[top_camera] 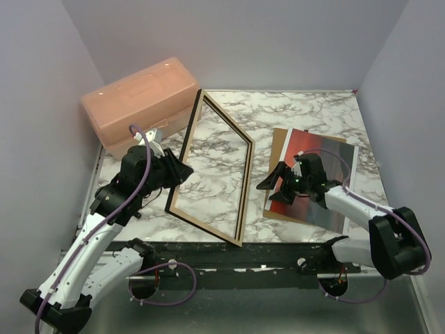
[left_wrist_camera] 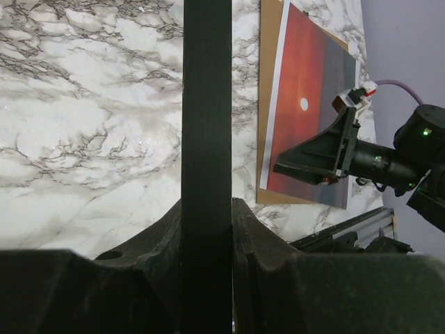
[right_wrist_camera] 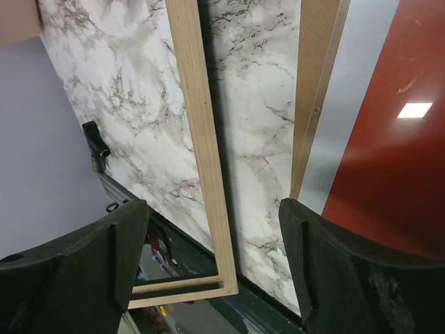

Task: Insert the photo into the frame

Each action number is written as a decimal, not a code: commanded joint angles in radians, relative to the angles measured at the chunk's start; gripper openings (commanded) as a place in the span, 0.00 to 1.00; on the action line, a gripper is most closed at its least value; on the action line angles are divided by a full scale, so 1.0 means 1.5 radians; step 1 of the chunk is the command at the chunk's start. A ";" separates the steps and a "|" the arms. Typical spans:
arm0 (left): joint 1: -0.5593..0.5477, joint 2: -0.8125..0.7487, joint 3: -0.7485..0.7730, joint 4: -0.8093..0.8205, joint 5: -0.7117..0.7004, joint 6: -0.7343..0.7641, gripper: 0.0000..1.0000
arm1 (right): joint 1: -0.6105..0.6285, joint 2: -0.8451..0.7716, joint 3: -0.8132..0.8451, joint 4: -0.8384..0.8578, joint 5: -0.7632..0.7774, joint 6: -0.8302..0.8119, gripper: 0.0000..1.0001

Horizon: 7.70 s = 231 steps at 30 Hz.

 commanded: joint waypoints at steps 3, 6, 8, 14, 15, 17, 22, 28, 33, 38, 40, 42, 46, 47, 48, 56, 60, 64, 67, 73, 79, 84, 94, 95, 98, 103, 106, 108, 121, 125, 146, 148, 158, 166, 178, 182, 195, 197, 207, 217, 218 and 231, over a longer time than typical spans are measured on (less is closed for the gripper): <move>0.050 -0.031 -0.033 0.035 0.058 0.014 0.00 | 0.023 0.111 0.006 0.111 -0.047 -0.029 0.79; 0.062 -0.031 -0.037 0.026 0.070 0.019 0.00 | 0.050 0.167 0.024 0.142 -0.054 -0.024 0.78; 0.067 -0.030 -0.040 0.021 0.077 0.023 0.00 | 0.072 0.204 0.042 0.149 -0.052 -0.012 0.77; 0.074 -0.024 -0.053 0.030 0.111 0.027 0.00 | 0.130 0.304 0.103 0.127 -0.018 -0.005 0.68; 0.075 -0.023 -0.055 0.033 0.118 0.027 0.00 | 0.134 0.315 0.109 0.124 -0.013 -0.003 0.62; 0.075 -0.023 -0.056 0.033 0.125 0.028 0.00 | 0.141 0.336 0.118 0.126 -0.007 -0.002 0.49; 0.076 -0.033 -0.054 0.018 0.116 0.041 0.00 | 0.143 0.319 0.138 0.094 0.001 -0.009 0.21; 0.076 -0.040 -0.078 0.012 0.108 0.048 0.00 | 0.144 0.237 0.197 -0.040 0.051 -0.051 0.03; 0.077 -0.027 -0.119 0.036 0.129 0.040 0.00 | 0.143 0.159 0.206 -0.103 0.082 -0.053 0.01; 0.076 -0.001 -0.166 0.108 0.181 0.022 0.00 | 0.139 0.080 0.209 -0.197 0.170 -0.066 0.00; 0.076 0.020 -0.183 0.143 0.206 0.012 0.00 | 0.136 0.050 0.209 -0.235 0.204 -0.069 0.01; 0.075 0.045 -0.204 0.192 0.241 0.006 0.00 | 0.132 0.026 0.208 -0.272 0.235 -0.074 0.00; 0.062 0.101 -0.233 0.275 0.277 -0.015 0.00 | 0.116 -0.011 0.203 -0.332 0.275 -0.081 0.00; 0.056 0.118 -0.234 0.284 0.280 -0.016 0.00 | 0.111 -0.018 0.200 -0.343 0.284 -0.083 0.00; 0.048 0.141 -0.233 0.290 0.280 -0.013 0.00 | 0.106 -0.026 0.199 -0.352 0.290 -0.087 0.00; 0.011 0.258 -0.234 0.311 0.212 0.012 0.00 | 0.087 -0.030 0.135 -0.322 0.316 -0.100 0.08; 0.011 0.270 -0.246 0.311 0.180 0.007 0.00 | 0.083 -0.022 0.112 -0.297 0.319 -0.099 0.38; 0.011 0.251 -0.272 0.339 0.172 -0.029 0.00 | 0.080 -0.020 0.086 -0.273 0.305 -0.089 0.55; 0.011 0.222 -0.299 0.360 0.149 -0.055 0.00 | 0.080 -0.017 0.065 -0.243 0.286 -0.073 0.61; 0.012 0.174 -0.313 0.321 0.099 -0.051 0.00 | 0.079 0.007 0.043 -0.222 0.286 -0.065 0.62; 0.012 0.172 -0.314 0.288 0.081 -0.030 0.00 | 0.079 -0.011 -0.008 -0.165 0.259 -0.046 0.61; 0.012 0.174 -0.334 0.326 0.107 -0.040 0.00 | 0.079 0.022 -0.020 -0.127 0.242 -0.039 0.56; 0.012 0.175 -0.308 0.264 0.075 0.005 0.00 | 0.079 0.042 0.025 -0.149 0.286 -0.068 0.14; 0.012 0.178 -0.305 0.253 0.067 0.011 0.04 | 0.079 0.042 0.031 -0.155 0.291 -0.072 0.11; 0.012 0.188 -0.299 0.230 0.050 0.026 0.25 | 0.079 0.035 0.043 -0.174 0.312 -0.085 0.03; 0.012 0.216 -0.282 0.200 0.030 0.046 0.75 | 0.079 0.038 0.051 -0.180 0.335 -0.096 0.00; 0.012 0.220 -0.269 0.177 0.010 0.051 0.85 | 0.079 0.042 0.051 -0.176 0.331 -0.096 0.00; 0.012 0.212 -0.260 0.156 -0.006 0.055 0.90 | 0.079 0.041 0.053 -0.174 0.326 -0.097 0.00; 0.012 0.092 -0.191 0.022 -0.113 0.085 0.99 | 0.080 0.065 0.126 -0.216 0.342 -0.162 0.00; 0.011 0.055 -0.186 0.019 -0.095 0.093 0.99 | 0.083 0.086 0.148 -0.206 0.327 -0.172 0.00; 0.011 0.059 -0.221 0.051 0.013 0.082 0.99 | 0.165 0.283 0.311 -0.164 0.318 -0.171 0.00; 0.011 0.061 -0.223 0.053 0.016 0.082 0.98 | 0.178 0.298 0.325 -0.162 0.315 -0.175 0.00; 0.011 0.072 -0.229 0.060 0.027 0.075 0.99 | 0.213 0.348 0.344 -0.146 0.319 -0.176 0.00; 0.011 0.066 -0.243 0.066 0.034 0.069 0.98 | 0.220 0.361 0.367 -0.191 0.374 -0.205 0.00; 0.010 0.088 -0.237 0.081 0.049 0.067 0.98 | 0.220 0.333 0.342 -0.247 0.486 -0.232 0.00; 0.010 0.094 -0.238 0.087 0.055 0.065 0.98 | 0.220 0.337 0.349 -0.250 0.485 -0.233 0.01; 0.008 0.088 -0.241 0.085 0.062 0.063 0.98 | 0.220 0.303 0.326 -0.252 0.434 -0.191 0.02; 0.008 0.087 -0.241 0.084 0.061 0.065 0.98 | 0.220 0.294 0.315 -0.249 0.434 -0.184 0.04; 0.001 0.094 -0.226 0.070 0.066 0.071 0.99 | 0.220 0.230 0.312 -0.243 0.389 -0.156 0.51; -0.030 0.145 -0.179 0.096 0.094 0.072 0.99 | 0.207 0.154 0.280 -0.238 0.365 -0.140 0.89; -0.035 0.159 -0.173 0.106 0.101 0.070 0.99 | 0.198 0.146 0.269 -0.233 0.353 -0.140 0.89; -0.176 0.436 0.021 0.164 0.147 0.042 0.99 | -0.053 0.005 0.108 -0.211 0.182 -0.159 0.92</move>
